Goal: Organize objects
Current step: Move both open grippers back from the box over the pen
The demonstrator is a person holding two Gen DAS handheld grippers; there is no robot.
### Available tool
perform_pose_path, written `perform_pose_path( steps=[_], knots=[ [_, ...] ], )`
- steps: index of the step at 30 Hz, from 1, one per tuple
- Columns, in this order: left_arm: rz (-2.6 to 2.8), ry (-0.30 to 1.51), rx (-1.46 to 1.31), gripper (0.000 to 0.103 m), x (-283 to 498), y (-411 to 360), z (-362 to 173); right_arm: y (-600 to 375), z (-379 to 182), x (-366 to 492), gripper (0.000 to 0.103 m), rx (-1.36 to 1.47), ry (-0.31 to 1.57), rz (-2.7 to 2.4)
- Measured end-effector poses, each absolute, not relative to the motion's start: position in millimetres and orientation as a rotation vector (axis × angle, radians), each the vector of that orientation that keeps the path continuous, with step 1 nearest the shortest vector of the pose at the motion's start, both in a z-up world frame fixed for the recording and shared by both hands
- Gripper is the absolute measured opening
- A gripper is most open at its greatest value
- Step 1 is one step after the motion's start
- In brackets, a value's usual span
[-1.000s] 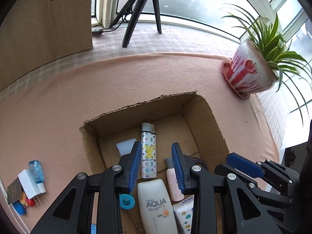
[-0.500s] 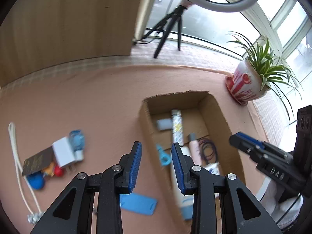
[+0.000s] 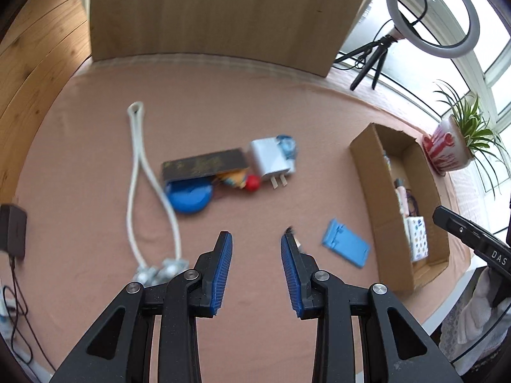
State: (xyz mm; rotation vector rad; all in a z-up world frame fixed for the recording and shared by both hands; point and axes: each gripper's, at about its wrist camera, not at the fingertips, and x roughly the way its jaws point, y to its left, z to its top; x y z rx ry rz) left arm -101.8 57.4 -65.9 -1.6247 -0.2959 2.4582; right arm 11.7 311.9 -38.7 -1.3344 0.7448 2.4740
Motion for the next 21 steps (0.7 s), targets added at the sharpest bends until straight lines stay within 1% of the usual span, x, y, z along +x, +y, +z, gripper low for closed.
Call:
perform_pose_path(
  steps=[4,6,10,13,15,21],
  knots=[
    [2.432,-0.334,-1.620,0.034,-79,44,-70,267,-54,0,0.027,-1.443,0.732,2.506],
    [2.425,-0.327,-1.608,0.034,-71,42,-71,250,-66,-8,0.027,-1.494,0.700,2.499],
    [2.387,-0.313,-1.613,0.034,-58,44,-79,228,-94,-18,0.027,-1.587,0.695,2.445],
    [2.405,-0.291,-1.622,0.034,-48,40,-82,218,-108,-22,0.027,-1.617,0.640,2.408],
    [2.399,-0.329,-1.631,0.034,-43,31,-84,215,-116,-25,0.027,-1.641,0.627,2.384],
    [2.422,-0.370,-1.641,0.034,-39,7,-83,214,-130,-33,0.027,-1.674,0.575,2.333]
  ],
)
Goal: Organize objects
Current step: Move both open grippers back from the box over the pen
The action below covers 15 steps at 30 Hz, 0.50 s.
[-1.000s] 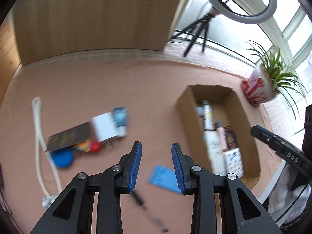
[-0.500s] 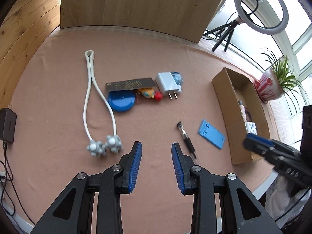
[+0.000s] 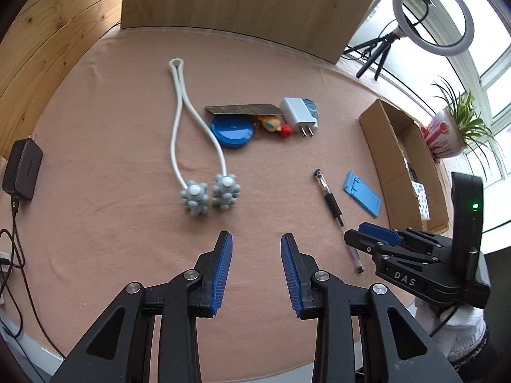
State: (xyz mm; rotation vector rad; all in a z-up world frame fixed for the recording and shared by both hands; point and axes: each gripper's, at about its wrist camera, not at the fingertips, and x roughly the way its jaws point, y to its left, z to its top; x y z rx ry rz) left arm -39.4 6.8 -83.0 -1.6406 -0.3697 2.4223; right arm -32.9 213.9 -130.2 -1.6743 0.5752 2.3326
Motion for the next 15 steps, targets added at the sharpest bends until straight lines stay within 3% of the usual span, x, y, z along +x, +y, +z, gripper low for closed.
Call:
perform_pose_path(
  steps=[7,15],
  knots=[
    [2.434,-0.320,-1.614,0.034,-54,8,-75,202,-138,-44,0.026,-1.692,0.432,2.318],
    [2.418,-0.228,-1.596,0.034,-108,17,-66,203,-137,-44,0.016,-1.668,0.370,2.311]
  ],
)
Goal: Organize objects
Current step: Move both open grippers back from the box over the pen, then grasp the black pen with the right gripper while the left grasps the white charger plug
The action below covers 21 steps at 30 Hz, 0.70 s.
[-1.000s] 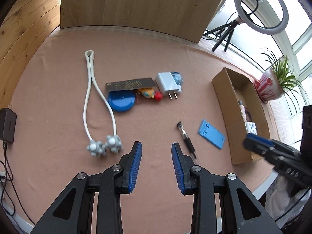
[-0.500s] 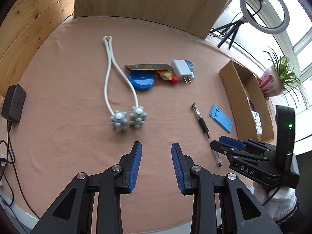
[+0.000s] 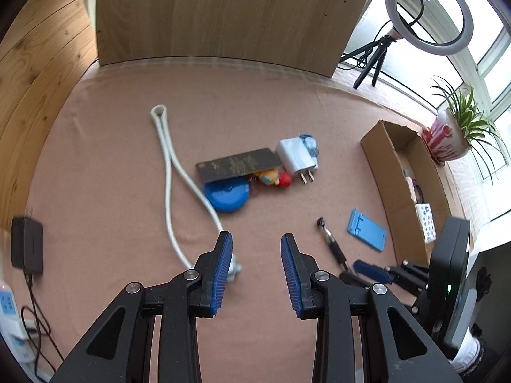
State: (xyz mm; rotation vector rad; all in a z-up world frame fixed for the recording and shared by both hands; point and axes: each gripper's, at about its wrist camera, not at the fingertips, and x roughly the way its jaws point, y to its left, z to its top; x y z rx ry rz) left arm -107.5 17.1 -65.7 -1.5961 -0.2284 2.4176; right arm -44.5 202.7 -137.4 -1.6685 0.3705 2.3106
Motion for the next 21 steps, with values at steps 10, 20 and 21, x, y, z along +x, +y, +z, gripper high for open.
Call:
perform_pose_path(
  steps=[10,20,21],
  knots=[
    [2.338,-0.159,-1.636,0.035,-179,77,-82,209,-138,-38,0.008,-1.649,0.415,2.303],
    [2.328,-0.092,-1.759,0.040,-230,108,-114,224,-137,-28,0.008,-1.643,0.532,2.291],
    [2.322,-0.089,-1.769,0.040,-232,109,-117,224,-137,-28,0.008,-1.642,0.538,2.291]
  ],
)
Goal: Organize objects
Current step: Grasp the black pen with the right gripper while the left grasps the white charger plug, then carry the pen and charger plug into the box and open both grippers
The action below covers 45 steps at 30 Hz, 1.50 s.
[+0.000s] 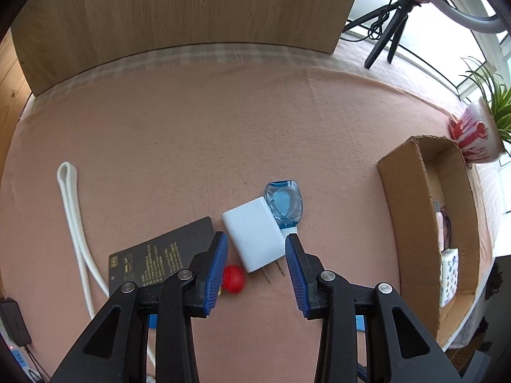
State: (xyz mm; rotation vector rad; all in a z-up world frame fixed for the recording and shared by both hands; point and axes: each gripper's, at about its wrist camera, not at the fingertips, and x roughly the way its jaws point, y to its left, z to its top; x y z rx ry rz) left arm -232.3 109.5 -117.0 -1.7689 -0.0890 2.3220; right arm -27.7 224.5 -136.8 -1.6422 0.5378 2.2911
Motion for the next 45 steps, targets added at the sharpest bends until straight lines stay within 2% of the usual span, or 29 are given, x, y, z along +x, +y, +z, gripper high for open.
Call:
perform_pose_path(
  steps=[4,10,17,21,28,35,45],
  knots=[
    [2.320,-0.071,-1.796,0.044,-238,115,-126,226,-136,-29,0.008,-1.643,0.539,2.291],
    [2.327,-0.040,-1.809,0.044,-246,120,-133,227,-134,-33,0.008,-1.642,0.519,2.293],
    [2.336,-0.035,-1.790,0.039,-240,117,-135,231,-132,-37,0.008,-1.637,0.521,2.297],
    [2.312,-0.089,-1.781,0.039,-227,111,-134,236,-130,-36,0.008,-1.621,0.566,2.305],
    [2.295,-0.121,-1.728,0.039,-182,104,-123,258,-126,-20,0.008,-1.574,0.832,2.321],
    [2.294,-0.170,-1.696,0.039,-150,93,-114,263,-110,-13,0.008,-1.539,0.866,2.343],
    [2.304,-0.231,-1.620,0.039,-151,96,-90,267,-68,10,0.008,-1.398,0.898,2.416]
  ],
)
